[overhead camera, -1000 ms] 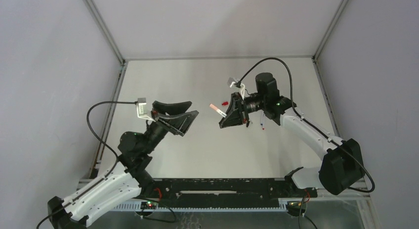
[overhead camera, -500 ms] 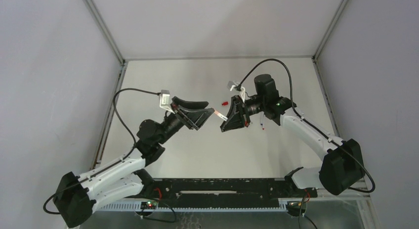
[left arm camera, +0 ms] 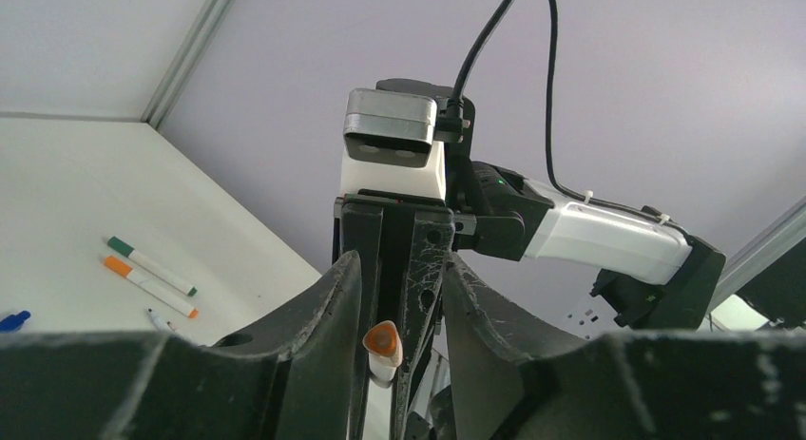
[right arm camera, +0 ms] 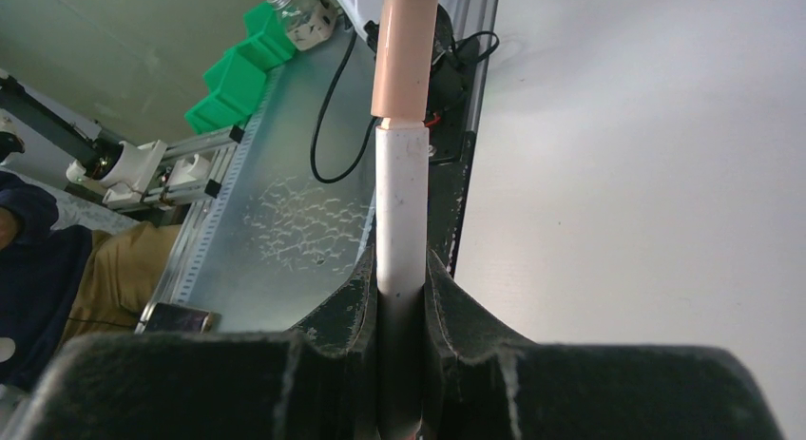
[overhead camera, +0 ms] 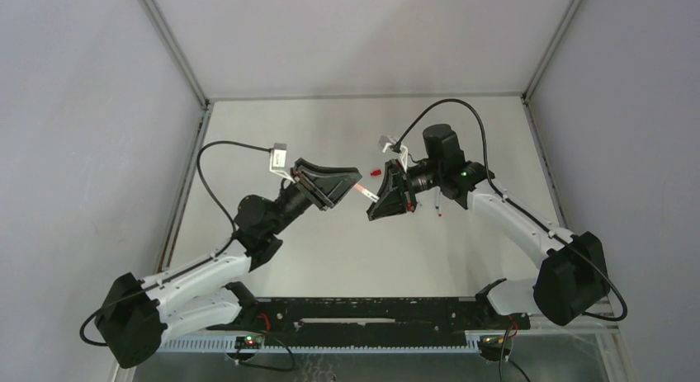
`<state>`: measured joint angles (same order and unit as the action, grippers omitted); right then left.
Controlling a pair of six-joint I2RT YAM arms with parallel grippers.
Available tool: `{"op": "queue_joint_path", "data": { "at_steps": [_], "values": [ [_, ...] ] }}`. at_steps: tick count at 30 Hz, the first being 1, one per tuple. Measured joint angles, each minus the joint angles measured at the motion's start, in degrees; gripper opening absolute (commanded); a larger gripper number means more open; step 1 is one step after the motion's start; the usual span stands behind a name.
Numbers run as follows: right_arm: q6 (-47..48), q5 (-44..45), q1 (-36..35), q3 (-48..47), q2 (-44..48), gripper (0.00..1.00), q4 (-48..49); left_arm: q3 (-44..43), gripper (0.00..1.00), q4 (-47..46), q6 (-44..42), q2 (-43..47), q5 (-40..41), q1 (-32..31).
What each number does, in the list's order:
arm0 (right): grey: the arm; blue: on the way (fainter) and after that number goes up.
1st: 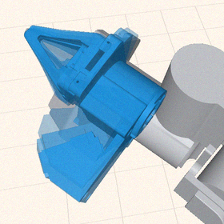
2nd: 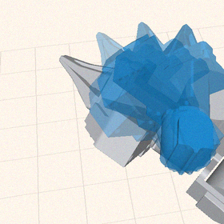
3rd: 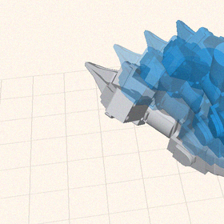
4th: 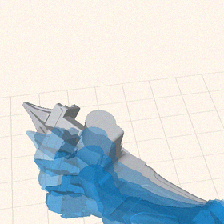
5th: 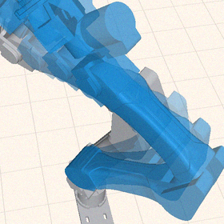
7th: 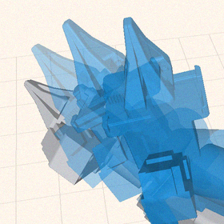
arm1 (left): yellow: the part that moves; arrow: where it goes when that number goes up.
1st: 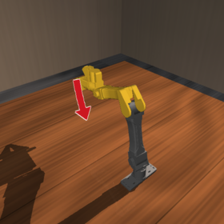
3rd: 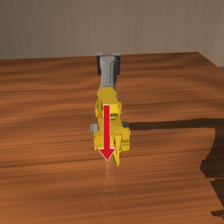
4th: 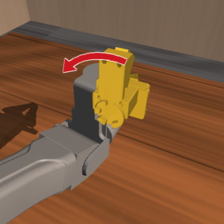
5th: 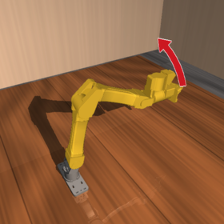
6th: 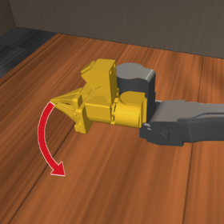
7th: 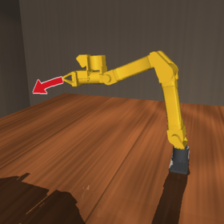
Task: Insert the pens into the pen caps
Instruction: Press the pen cap onto the pen.
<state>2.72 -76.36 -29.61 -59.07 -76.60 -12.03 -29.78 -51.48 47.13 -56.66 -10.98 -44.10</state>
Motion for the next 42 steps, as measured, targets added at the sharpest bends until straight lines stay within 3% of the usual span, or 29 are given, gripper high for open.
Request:
{"op": "queue_joint_path", "data": {
  "at_steps": [5,9,31,34,38,42],
  "values": [
    [0.02,0.24,-0.02,-0.35,0.00,0.00,-0.13,0.00,0.40,-1.42,1.55,-1.27,-0.26,-0.11],
    [0.02,0.48,-0.02,-0.35,0.00,0.00,-0.15,0.00,0.32,-2.29,2.25,-1.99,-0.28,-0.50],
    [0.00,0.85,0.00,-0.35,0.00,0.00,-0.15,0.00,0.30,-3.50,3.06,-3.93,-0.15,-0.90],
    [0.00,0.83,-0.02,-0.35,0.00,0.00,-0.15,0.00,0.23,-3.48,3.23,-4.15,-0.07,-1.07],
    [-0.02,0.57,-0.02,-0.35,0.00,0.00,-0.15,0.00,0.02,-3.41,3.41,-4.28,0.52,-1.09],
    [0.00,0.79,0.00,-0.35,0.00,0.00,-0.33,0.00,0.00,-3.61,3.52,-4.55,0.61,-1.09]
  ]
}}
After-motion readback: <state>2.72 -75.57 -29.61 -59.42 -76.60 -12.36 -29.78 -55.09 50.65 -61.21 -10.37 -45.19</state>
